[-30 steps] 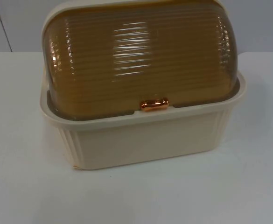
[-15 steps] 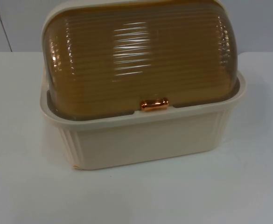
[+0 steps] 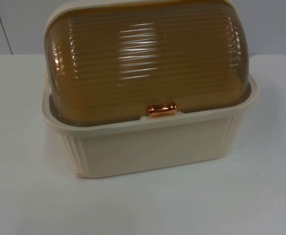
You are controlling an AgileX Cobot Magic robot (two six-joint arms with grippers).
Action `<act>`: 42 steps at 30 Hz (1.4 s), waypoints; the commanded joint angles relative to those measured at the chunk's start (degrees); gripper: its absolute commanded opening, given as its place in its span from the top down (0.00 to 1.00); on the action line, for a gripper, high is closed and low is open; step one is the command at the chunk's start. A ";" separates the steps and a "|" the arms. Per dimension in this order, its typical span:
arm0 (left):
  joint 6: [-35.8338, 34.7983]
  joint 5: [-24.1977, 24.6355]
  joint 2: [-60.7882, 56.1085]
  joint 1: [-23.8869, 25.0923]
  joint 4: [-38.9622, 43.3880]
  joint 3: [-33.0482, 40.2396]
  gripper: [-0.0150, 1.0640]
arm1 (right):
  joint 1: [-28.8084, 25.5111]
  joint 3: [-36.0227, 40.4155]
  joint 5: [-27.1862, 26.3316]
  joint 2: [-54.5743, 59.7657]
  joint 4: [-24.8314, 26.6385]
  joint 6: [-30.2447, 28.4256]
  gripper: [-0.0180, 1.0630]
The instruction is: Open the box lid with the left hand, place the block into the box with the right hand, then close the box lid with the left hand.
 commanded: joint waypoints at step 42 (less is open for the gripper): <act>-4.80 -0.36 -0.16 -0.06 -2.60 -0.61 0.01 | -0.25 -0.17 -0.72 -0.10 -4.80 10.65 0.02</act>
